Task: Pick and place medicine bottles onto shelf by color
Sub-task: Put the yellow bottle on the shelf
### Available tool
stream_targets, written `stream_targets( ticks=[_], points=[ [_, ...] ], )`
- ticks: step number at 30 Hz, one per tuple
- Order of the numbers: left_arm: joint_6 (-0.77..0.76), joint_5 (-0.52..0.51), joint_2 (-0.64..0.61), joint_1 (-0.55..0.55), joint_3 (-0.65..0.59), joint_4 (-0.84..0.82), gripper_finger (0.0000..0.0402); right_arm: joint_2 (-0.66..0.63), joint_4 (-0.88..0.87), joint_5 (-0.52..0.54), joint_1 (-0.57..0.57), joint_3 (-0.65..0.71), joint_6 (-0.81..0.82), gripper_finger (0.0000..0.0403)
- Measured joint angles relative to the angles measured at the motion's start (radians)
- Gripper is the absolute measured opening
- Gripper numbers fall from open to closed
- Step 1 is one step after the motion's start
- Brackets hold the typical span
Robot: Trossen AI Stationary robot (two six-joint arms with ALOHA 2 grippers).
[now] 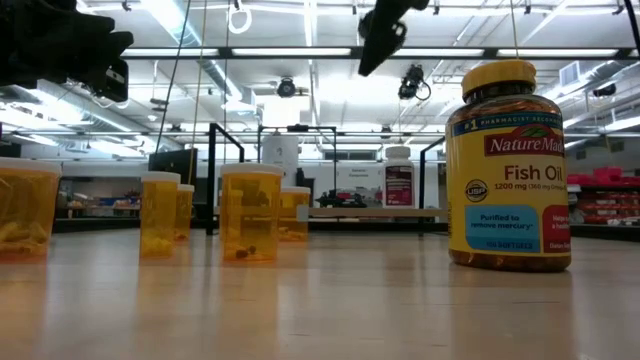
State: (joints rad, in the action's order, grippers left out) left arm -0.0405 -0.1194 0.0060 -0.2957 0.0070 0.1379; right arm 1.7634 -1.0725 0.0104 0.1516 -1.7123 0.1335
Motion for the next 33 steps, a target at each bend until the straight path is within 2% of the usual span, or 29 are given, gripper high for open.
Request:
stream_targets(
  ticks=[6,13,26,33],
  points=[
    [0.0,0.0,0.0,0.0,0.0,0.0,0.0107,0.002,0.088,0.023,0.126,0.114,0.116,0.036],
    [0.0,0.0,0.0,0.0,0.0,0.0,0.0107,0.002,0.168,0.053,0.195,0.231,0.219,0.036],
    [0.0,0.0,0.0,0.0,0.0,0.0,0.0107,0.002,0.232,0.075,0.221,0.342,0.397,0.036],
    [0.0,0.0,0.0,0.0,0.0,0.0,0.0107,0.002,0.243,0.044,0.224,0.403,0.477,0.036]
  ],
)
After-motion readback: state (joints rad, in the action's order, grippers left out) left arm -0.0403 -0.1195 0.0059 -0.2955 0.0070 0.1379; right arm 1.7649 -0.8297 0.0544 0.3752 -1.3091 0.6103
